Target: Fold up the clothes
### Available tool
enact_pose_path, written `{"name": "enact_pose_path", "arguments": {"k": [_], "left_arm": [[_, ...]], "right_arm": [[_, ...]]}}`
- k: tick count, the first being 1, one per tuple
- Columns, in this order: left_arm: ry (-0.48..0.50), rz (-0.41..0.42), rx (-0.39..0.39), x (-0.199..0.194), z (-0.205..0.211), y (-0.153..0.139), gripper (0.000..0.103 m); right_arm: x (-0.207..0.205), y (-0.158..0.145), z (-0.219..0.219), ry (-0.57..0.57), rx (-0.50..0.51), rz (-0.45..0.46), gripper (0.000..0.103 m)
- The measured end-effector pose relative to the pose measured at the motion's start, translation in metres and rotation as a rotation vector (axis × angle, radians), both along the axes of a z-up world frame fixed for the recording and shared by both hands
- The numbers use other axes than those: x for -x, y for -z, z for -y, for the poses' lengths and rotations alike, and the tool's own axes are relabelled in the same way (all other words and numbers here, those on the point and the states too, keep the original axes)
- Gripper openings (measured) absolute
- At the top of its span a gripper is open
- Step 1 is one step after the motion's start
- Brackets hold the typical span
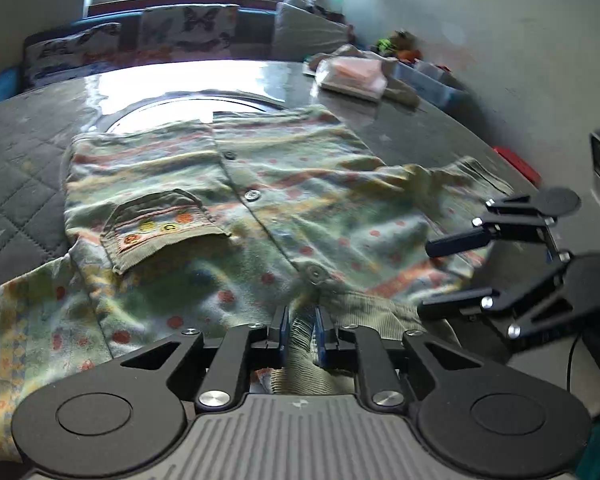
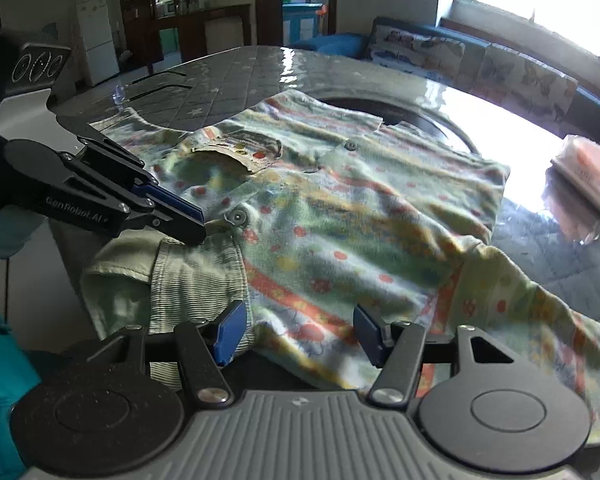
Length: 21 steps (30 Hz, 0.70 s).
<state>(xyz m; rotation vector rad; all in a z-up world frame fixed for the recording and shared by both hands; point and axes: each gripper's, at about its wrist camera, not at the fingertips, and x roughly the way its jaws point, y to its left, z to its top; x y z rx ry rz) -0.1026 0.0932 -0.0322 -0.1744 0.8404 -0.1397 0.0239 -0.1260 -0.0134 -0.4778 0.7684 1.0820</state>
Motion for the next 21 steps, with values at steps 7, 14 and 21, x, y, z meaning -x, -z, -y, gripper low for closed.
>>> {"name": "enact_pose_path", "arguments": {"k": [7,14,21], "left_arm": [[-0.075,0.074,0.029,-0.025,-0.025,-0.028,0.019],[-0.164,0.037,0.007,-0.050,-0.051,-0.012,0.020],[-0.149,0.010,0.014,-0.038,-0.053,0.000,0.021]], "right_arm": [[-0.027,-0.017,-0.006,0.060,-0.067,0.052,0.060],[-0.063,-0.001,-0.025,0.154,-0.079,0.037,0.060],[-0.075,0.006,-0.012,0.215,-0.045,0.022,0.060]]}}
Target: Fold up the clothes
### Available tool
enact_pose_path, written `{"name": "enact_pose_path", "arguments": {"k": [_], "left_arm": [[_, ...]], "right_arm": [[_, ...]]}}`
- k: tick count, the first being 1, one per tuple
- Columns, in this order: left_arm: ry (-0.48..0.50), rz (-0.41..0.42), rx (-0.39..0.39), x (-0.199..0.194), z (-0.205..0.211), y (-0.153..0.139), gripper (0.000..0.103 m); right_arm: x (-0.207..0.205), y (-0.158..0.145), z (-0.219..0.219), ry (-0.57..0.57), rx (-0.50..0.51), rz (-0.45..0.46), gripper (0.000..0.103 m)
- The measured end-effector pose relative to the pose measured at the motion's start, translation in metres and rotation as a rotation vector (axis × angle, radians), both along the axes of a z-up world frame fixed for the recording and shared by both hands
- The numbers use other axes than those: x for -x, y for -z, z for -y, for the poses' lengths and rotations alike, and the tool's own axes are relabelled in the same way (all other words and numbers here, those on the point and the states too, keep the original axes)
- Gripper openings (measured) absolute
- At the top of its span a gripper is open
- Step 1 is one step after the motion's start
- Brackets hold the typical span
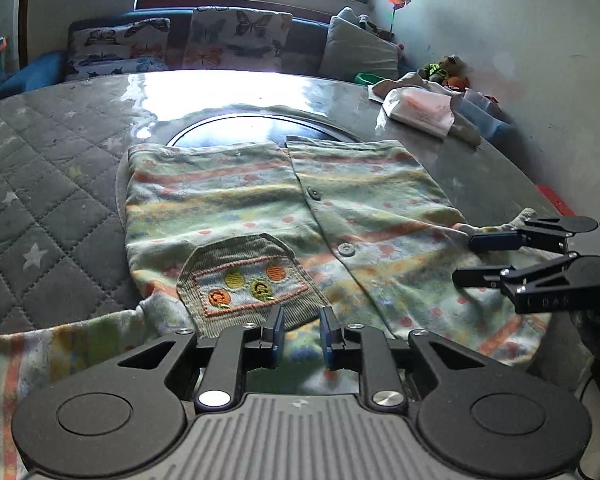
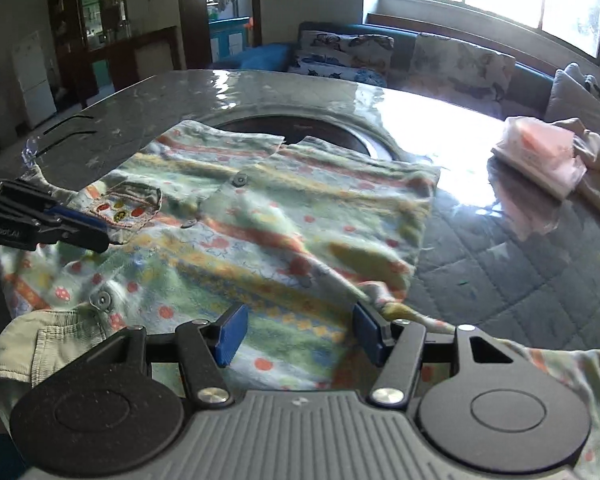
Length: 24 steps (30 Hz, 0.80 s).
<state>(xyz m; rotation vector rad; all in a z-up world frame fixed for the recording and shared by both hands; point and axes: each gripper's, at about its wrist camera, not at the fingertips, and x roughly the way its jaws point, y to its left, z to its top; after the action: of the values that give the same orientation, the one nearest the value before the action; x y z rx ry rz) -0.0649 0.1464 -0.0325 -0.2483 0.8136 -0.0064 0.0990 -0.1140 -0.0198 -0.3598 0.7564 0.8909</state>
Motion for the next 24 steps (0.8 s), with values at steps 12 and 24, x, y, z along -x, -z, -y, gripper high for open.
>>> {"name": "enact_pose_path", "arguments": {"k": [12,24], "left_arm": [[-0.088,0.009,-0.008,-0.021,-0.023,0.000,0.022],[-0.130,0.012,-0.042,-0.030,-0.036,0.000,0.024]], "right_arm": [[-0.022,0.006,-0.025,0.045,-0.020,-0.011,0.060],[-0.032,0.008,-0.018,0.089,-0.028,-0.005,0.060]]}}
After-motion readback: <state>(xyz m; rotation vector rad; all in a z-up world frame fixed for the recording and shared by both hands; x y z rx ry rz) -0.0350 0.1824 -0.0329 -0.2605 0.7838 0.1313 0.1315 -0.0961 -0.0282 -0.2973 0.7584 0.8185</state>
